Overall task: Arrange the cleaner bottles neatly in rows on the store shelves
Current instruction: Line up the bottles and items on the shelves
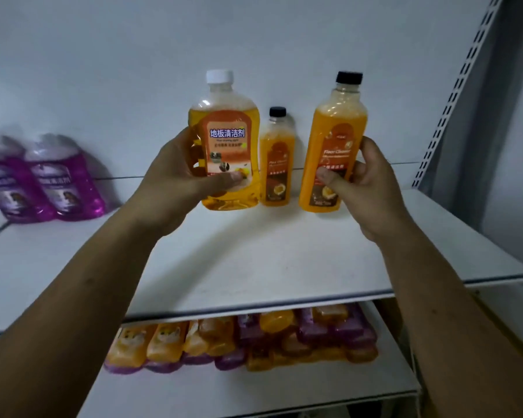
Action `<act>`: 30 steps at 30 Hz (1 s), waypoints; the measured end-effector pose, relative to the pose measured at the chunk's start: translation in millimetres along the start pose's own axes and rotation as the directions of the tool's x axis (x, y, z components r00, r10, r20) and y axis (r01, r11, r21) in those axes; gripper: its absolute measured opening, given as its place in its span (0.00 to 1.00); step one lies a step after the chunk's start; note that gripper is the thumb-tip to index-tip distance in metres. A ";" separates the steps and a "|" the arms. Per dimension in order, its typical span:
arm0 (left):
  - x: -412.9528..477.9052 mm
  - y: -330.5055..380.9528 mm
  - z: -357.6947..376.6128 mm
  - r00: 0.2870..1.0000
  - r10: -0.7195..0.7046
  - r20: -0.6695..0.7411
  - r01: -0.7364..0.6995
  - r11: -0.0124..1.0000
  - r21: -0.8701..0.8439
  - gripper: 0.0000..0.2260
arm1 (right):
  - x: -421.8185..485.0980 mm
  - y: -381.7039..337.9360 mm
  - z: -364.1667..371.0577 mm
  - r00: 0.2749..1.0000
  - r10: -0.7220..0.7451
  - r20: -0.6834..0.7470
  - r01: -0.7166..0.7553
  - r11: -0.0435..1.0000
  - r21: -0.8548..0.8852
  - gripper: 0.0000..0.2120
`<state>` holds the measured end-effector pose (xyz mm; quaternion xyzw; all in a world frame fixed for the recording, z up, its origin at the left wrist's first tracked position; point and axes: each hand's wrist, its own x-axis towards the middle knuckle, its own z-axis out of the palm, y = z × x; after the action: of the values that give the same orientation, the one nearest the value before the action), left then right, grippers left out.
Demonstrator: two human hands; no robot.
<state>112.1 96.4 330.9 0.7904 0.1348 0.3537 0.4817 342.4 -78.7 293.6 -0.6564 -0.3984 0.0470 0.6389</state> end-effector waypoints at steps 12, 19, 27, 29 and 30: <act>27.2 -57.4 2.7 0.997 -0.080 -0.005 0.080 0.996 -0.045 0.40 | 58.7 64.8 34.5 0.986 0.105 -0.128 -0.123 0.982 -0.145 0.36; 24.9 -56.6 4.2 0.996 -0.084 0.017 0.084 0.996 -0.026 0.40 | 59.6 67.7 45.9 0.985 0.097 -0.139 -0.120 0.978 -0.170 0.35; 21.4 -56.6 4.2 0.995 -0.098 0.009 0.097 0.995 0.010 0.39 | 59.4 71.0 43.8 0.983 0.116 -0.141 -0.146 0.963 -0.227 0.38; 20.8 -54.7 3.2 0.995 -0.104 0.015 0.103 0.994 0.024 0.39 | 56.3 69.9 43.8 0.983 0.127 -0.129 -0.156 0.958 -0.242 0.41; 20.5 -53.4 3.3 0.994 -0.104 0.018 0.103 0.994 0.037 0.40 | 53.6 68.1 43.6 0.981 0.130 -0.143 -0.162 0.956 -0.243 0.42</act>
<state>135.8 132.2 293.0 0.7944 0.1772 0.3176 0.4865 385.5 -3.4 250.2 -0.7619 -0.3105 0.0013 0.5685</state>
